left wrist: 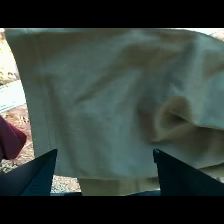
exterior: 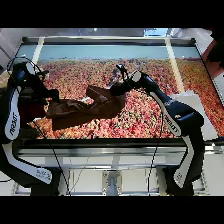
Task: Fold the shirts.
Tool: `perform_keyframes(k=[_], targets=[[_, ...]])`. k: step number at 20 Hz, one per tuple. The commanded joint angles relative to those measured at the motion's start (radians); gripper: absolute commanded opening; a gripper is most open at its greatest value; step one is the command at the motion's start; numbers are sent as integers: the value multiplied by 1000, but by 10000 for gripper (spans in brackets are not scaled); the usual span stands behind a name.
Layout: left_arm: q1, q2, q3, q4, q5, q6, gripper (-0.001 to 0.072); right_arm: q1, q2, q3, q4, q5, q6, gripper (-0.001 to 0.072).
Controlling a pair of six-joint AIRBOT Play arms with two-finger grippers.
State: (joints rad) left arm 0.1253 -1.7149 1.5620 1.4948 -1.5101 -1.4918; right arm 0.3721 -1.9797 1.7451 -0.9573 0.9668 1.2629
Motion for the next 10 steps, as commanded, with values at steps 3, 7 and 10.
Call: perform_keyframes(k=[3,7,10], targets=[[0,1,-42,13,45,15,704,-37,8,102,-11,37,3,25],[11,1,-42,26,77,14,704,-143,109,206,-131,112,61,25],[26,0,-43,-36,106,-16,704,-203,183,220,-226,210,89,25]])
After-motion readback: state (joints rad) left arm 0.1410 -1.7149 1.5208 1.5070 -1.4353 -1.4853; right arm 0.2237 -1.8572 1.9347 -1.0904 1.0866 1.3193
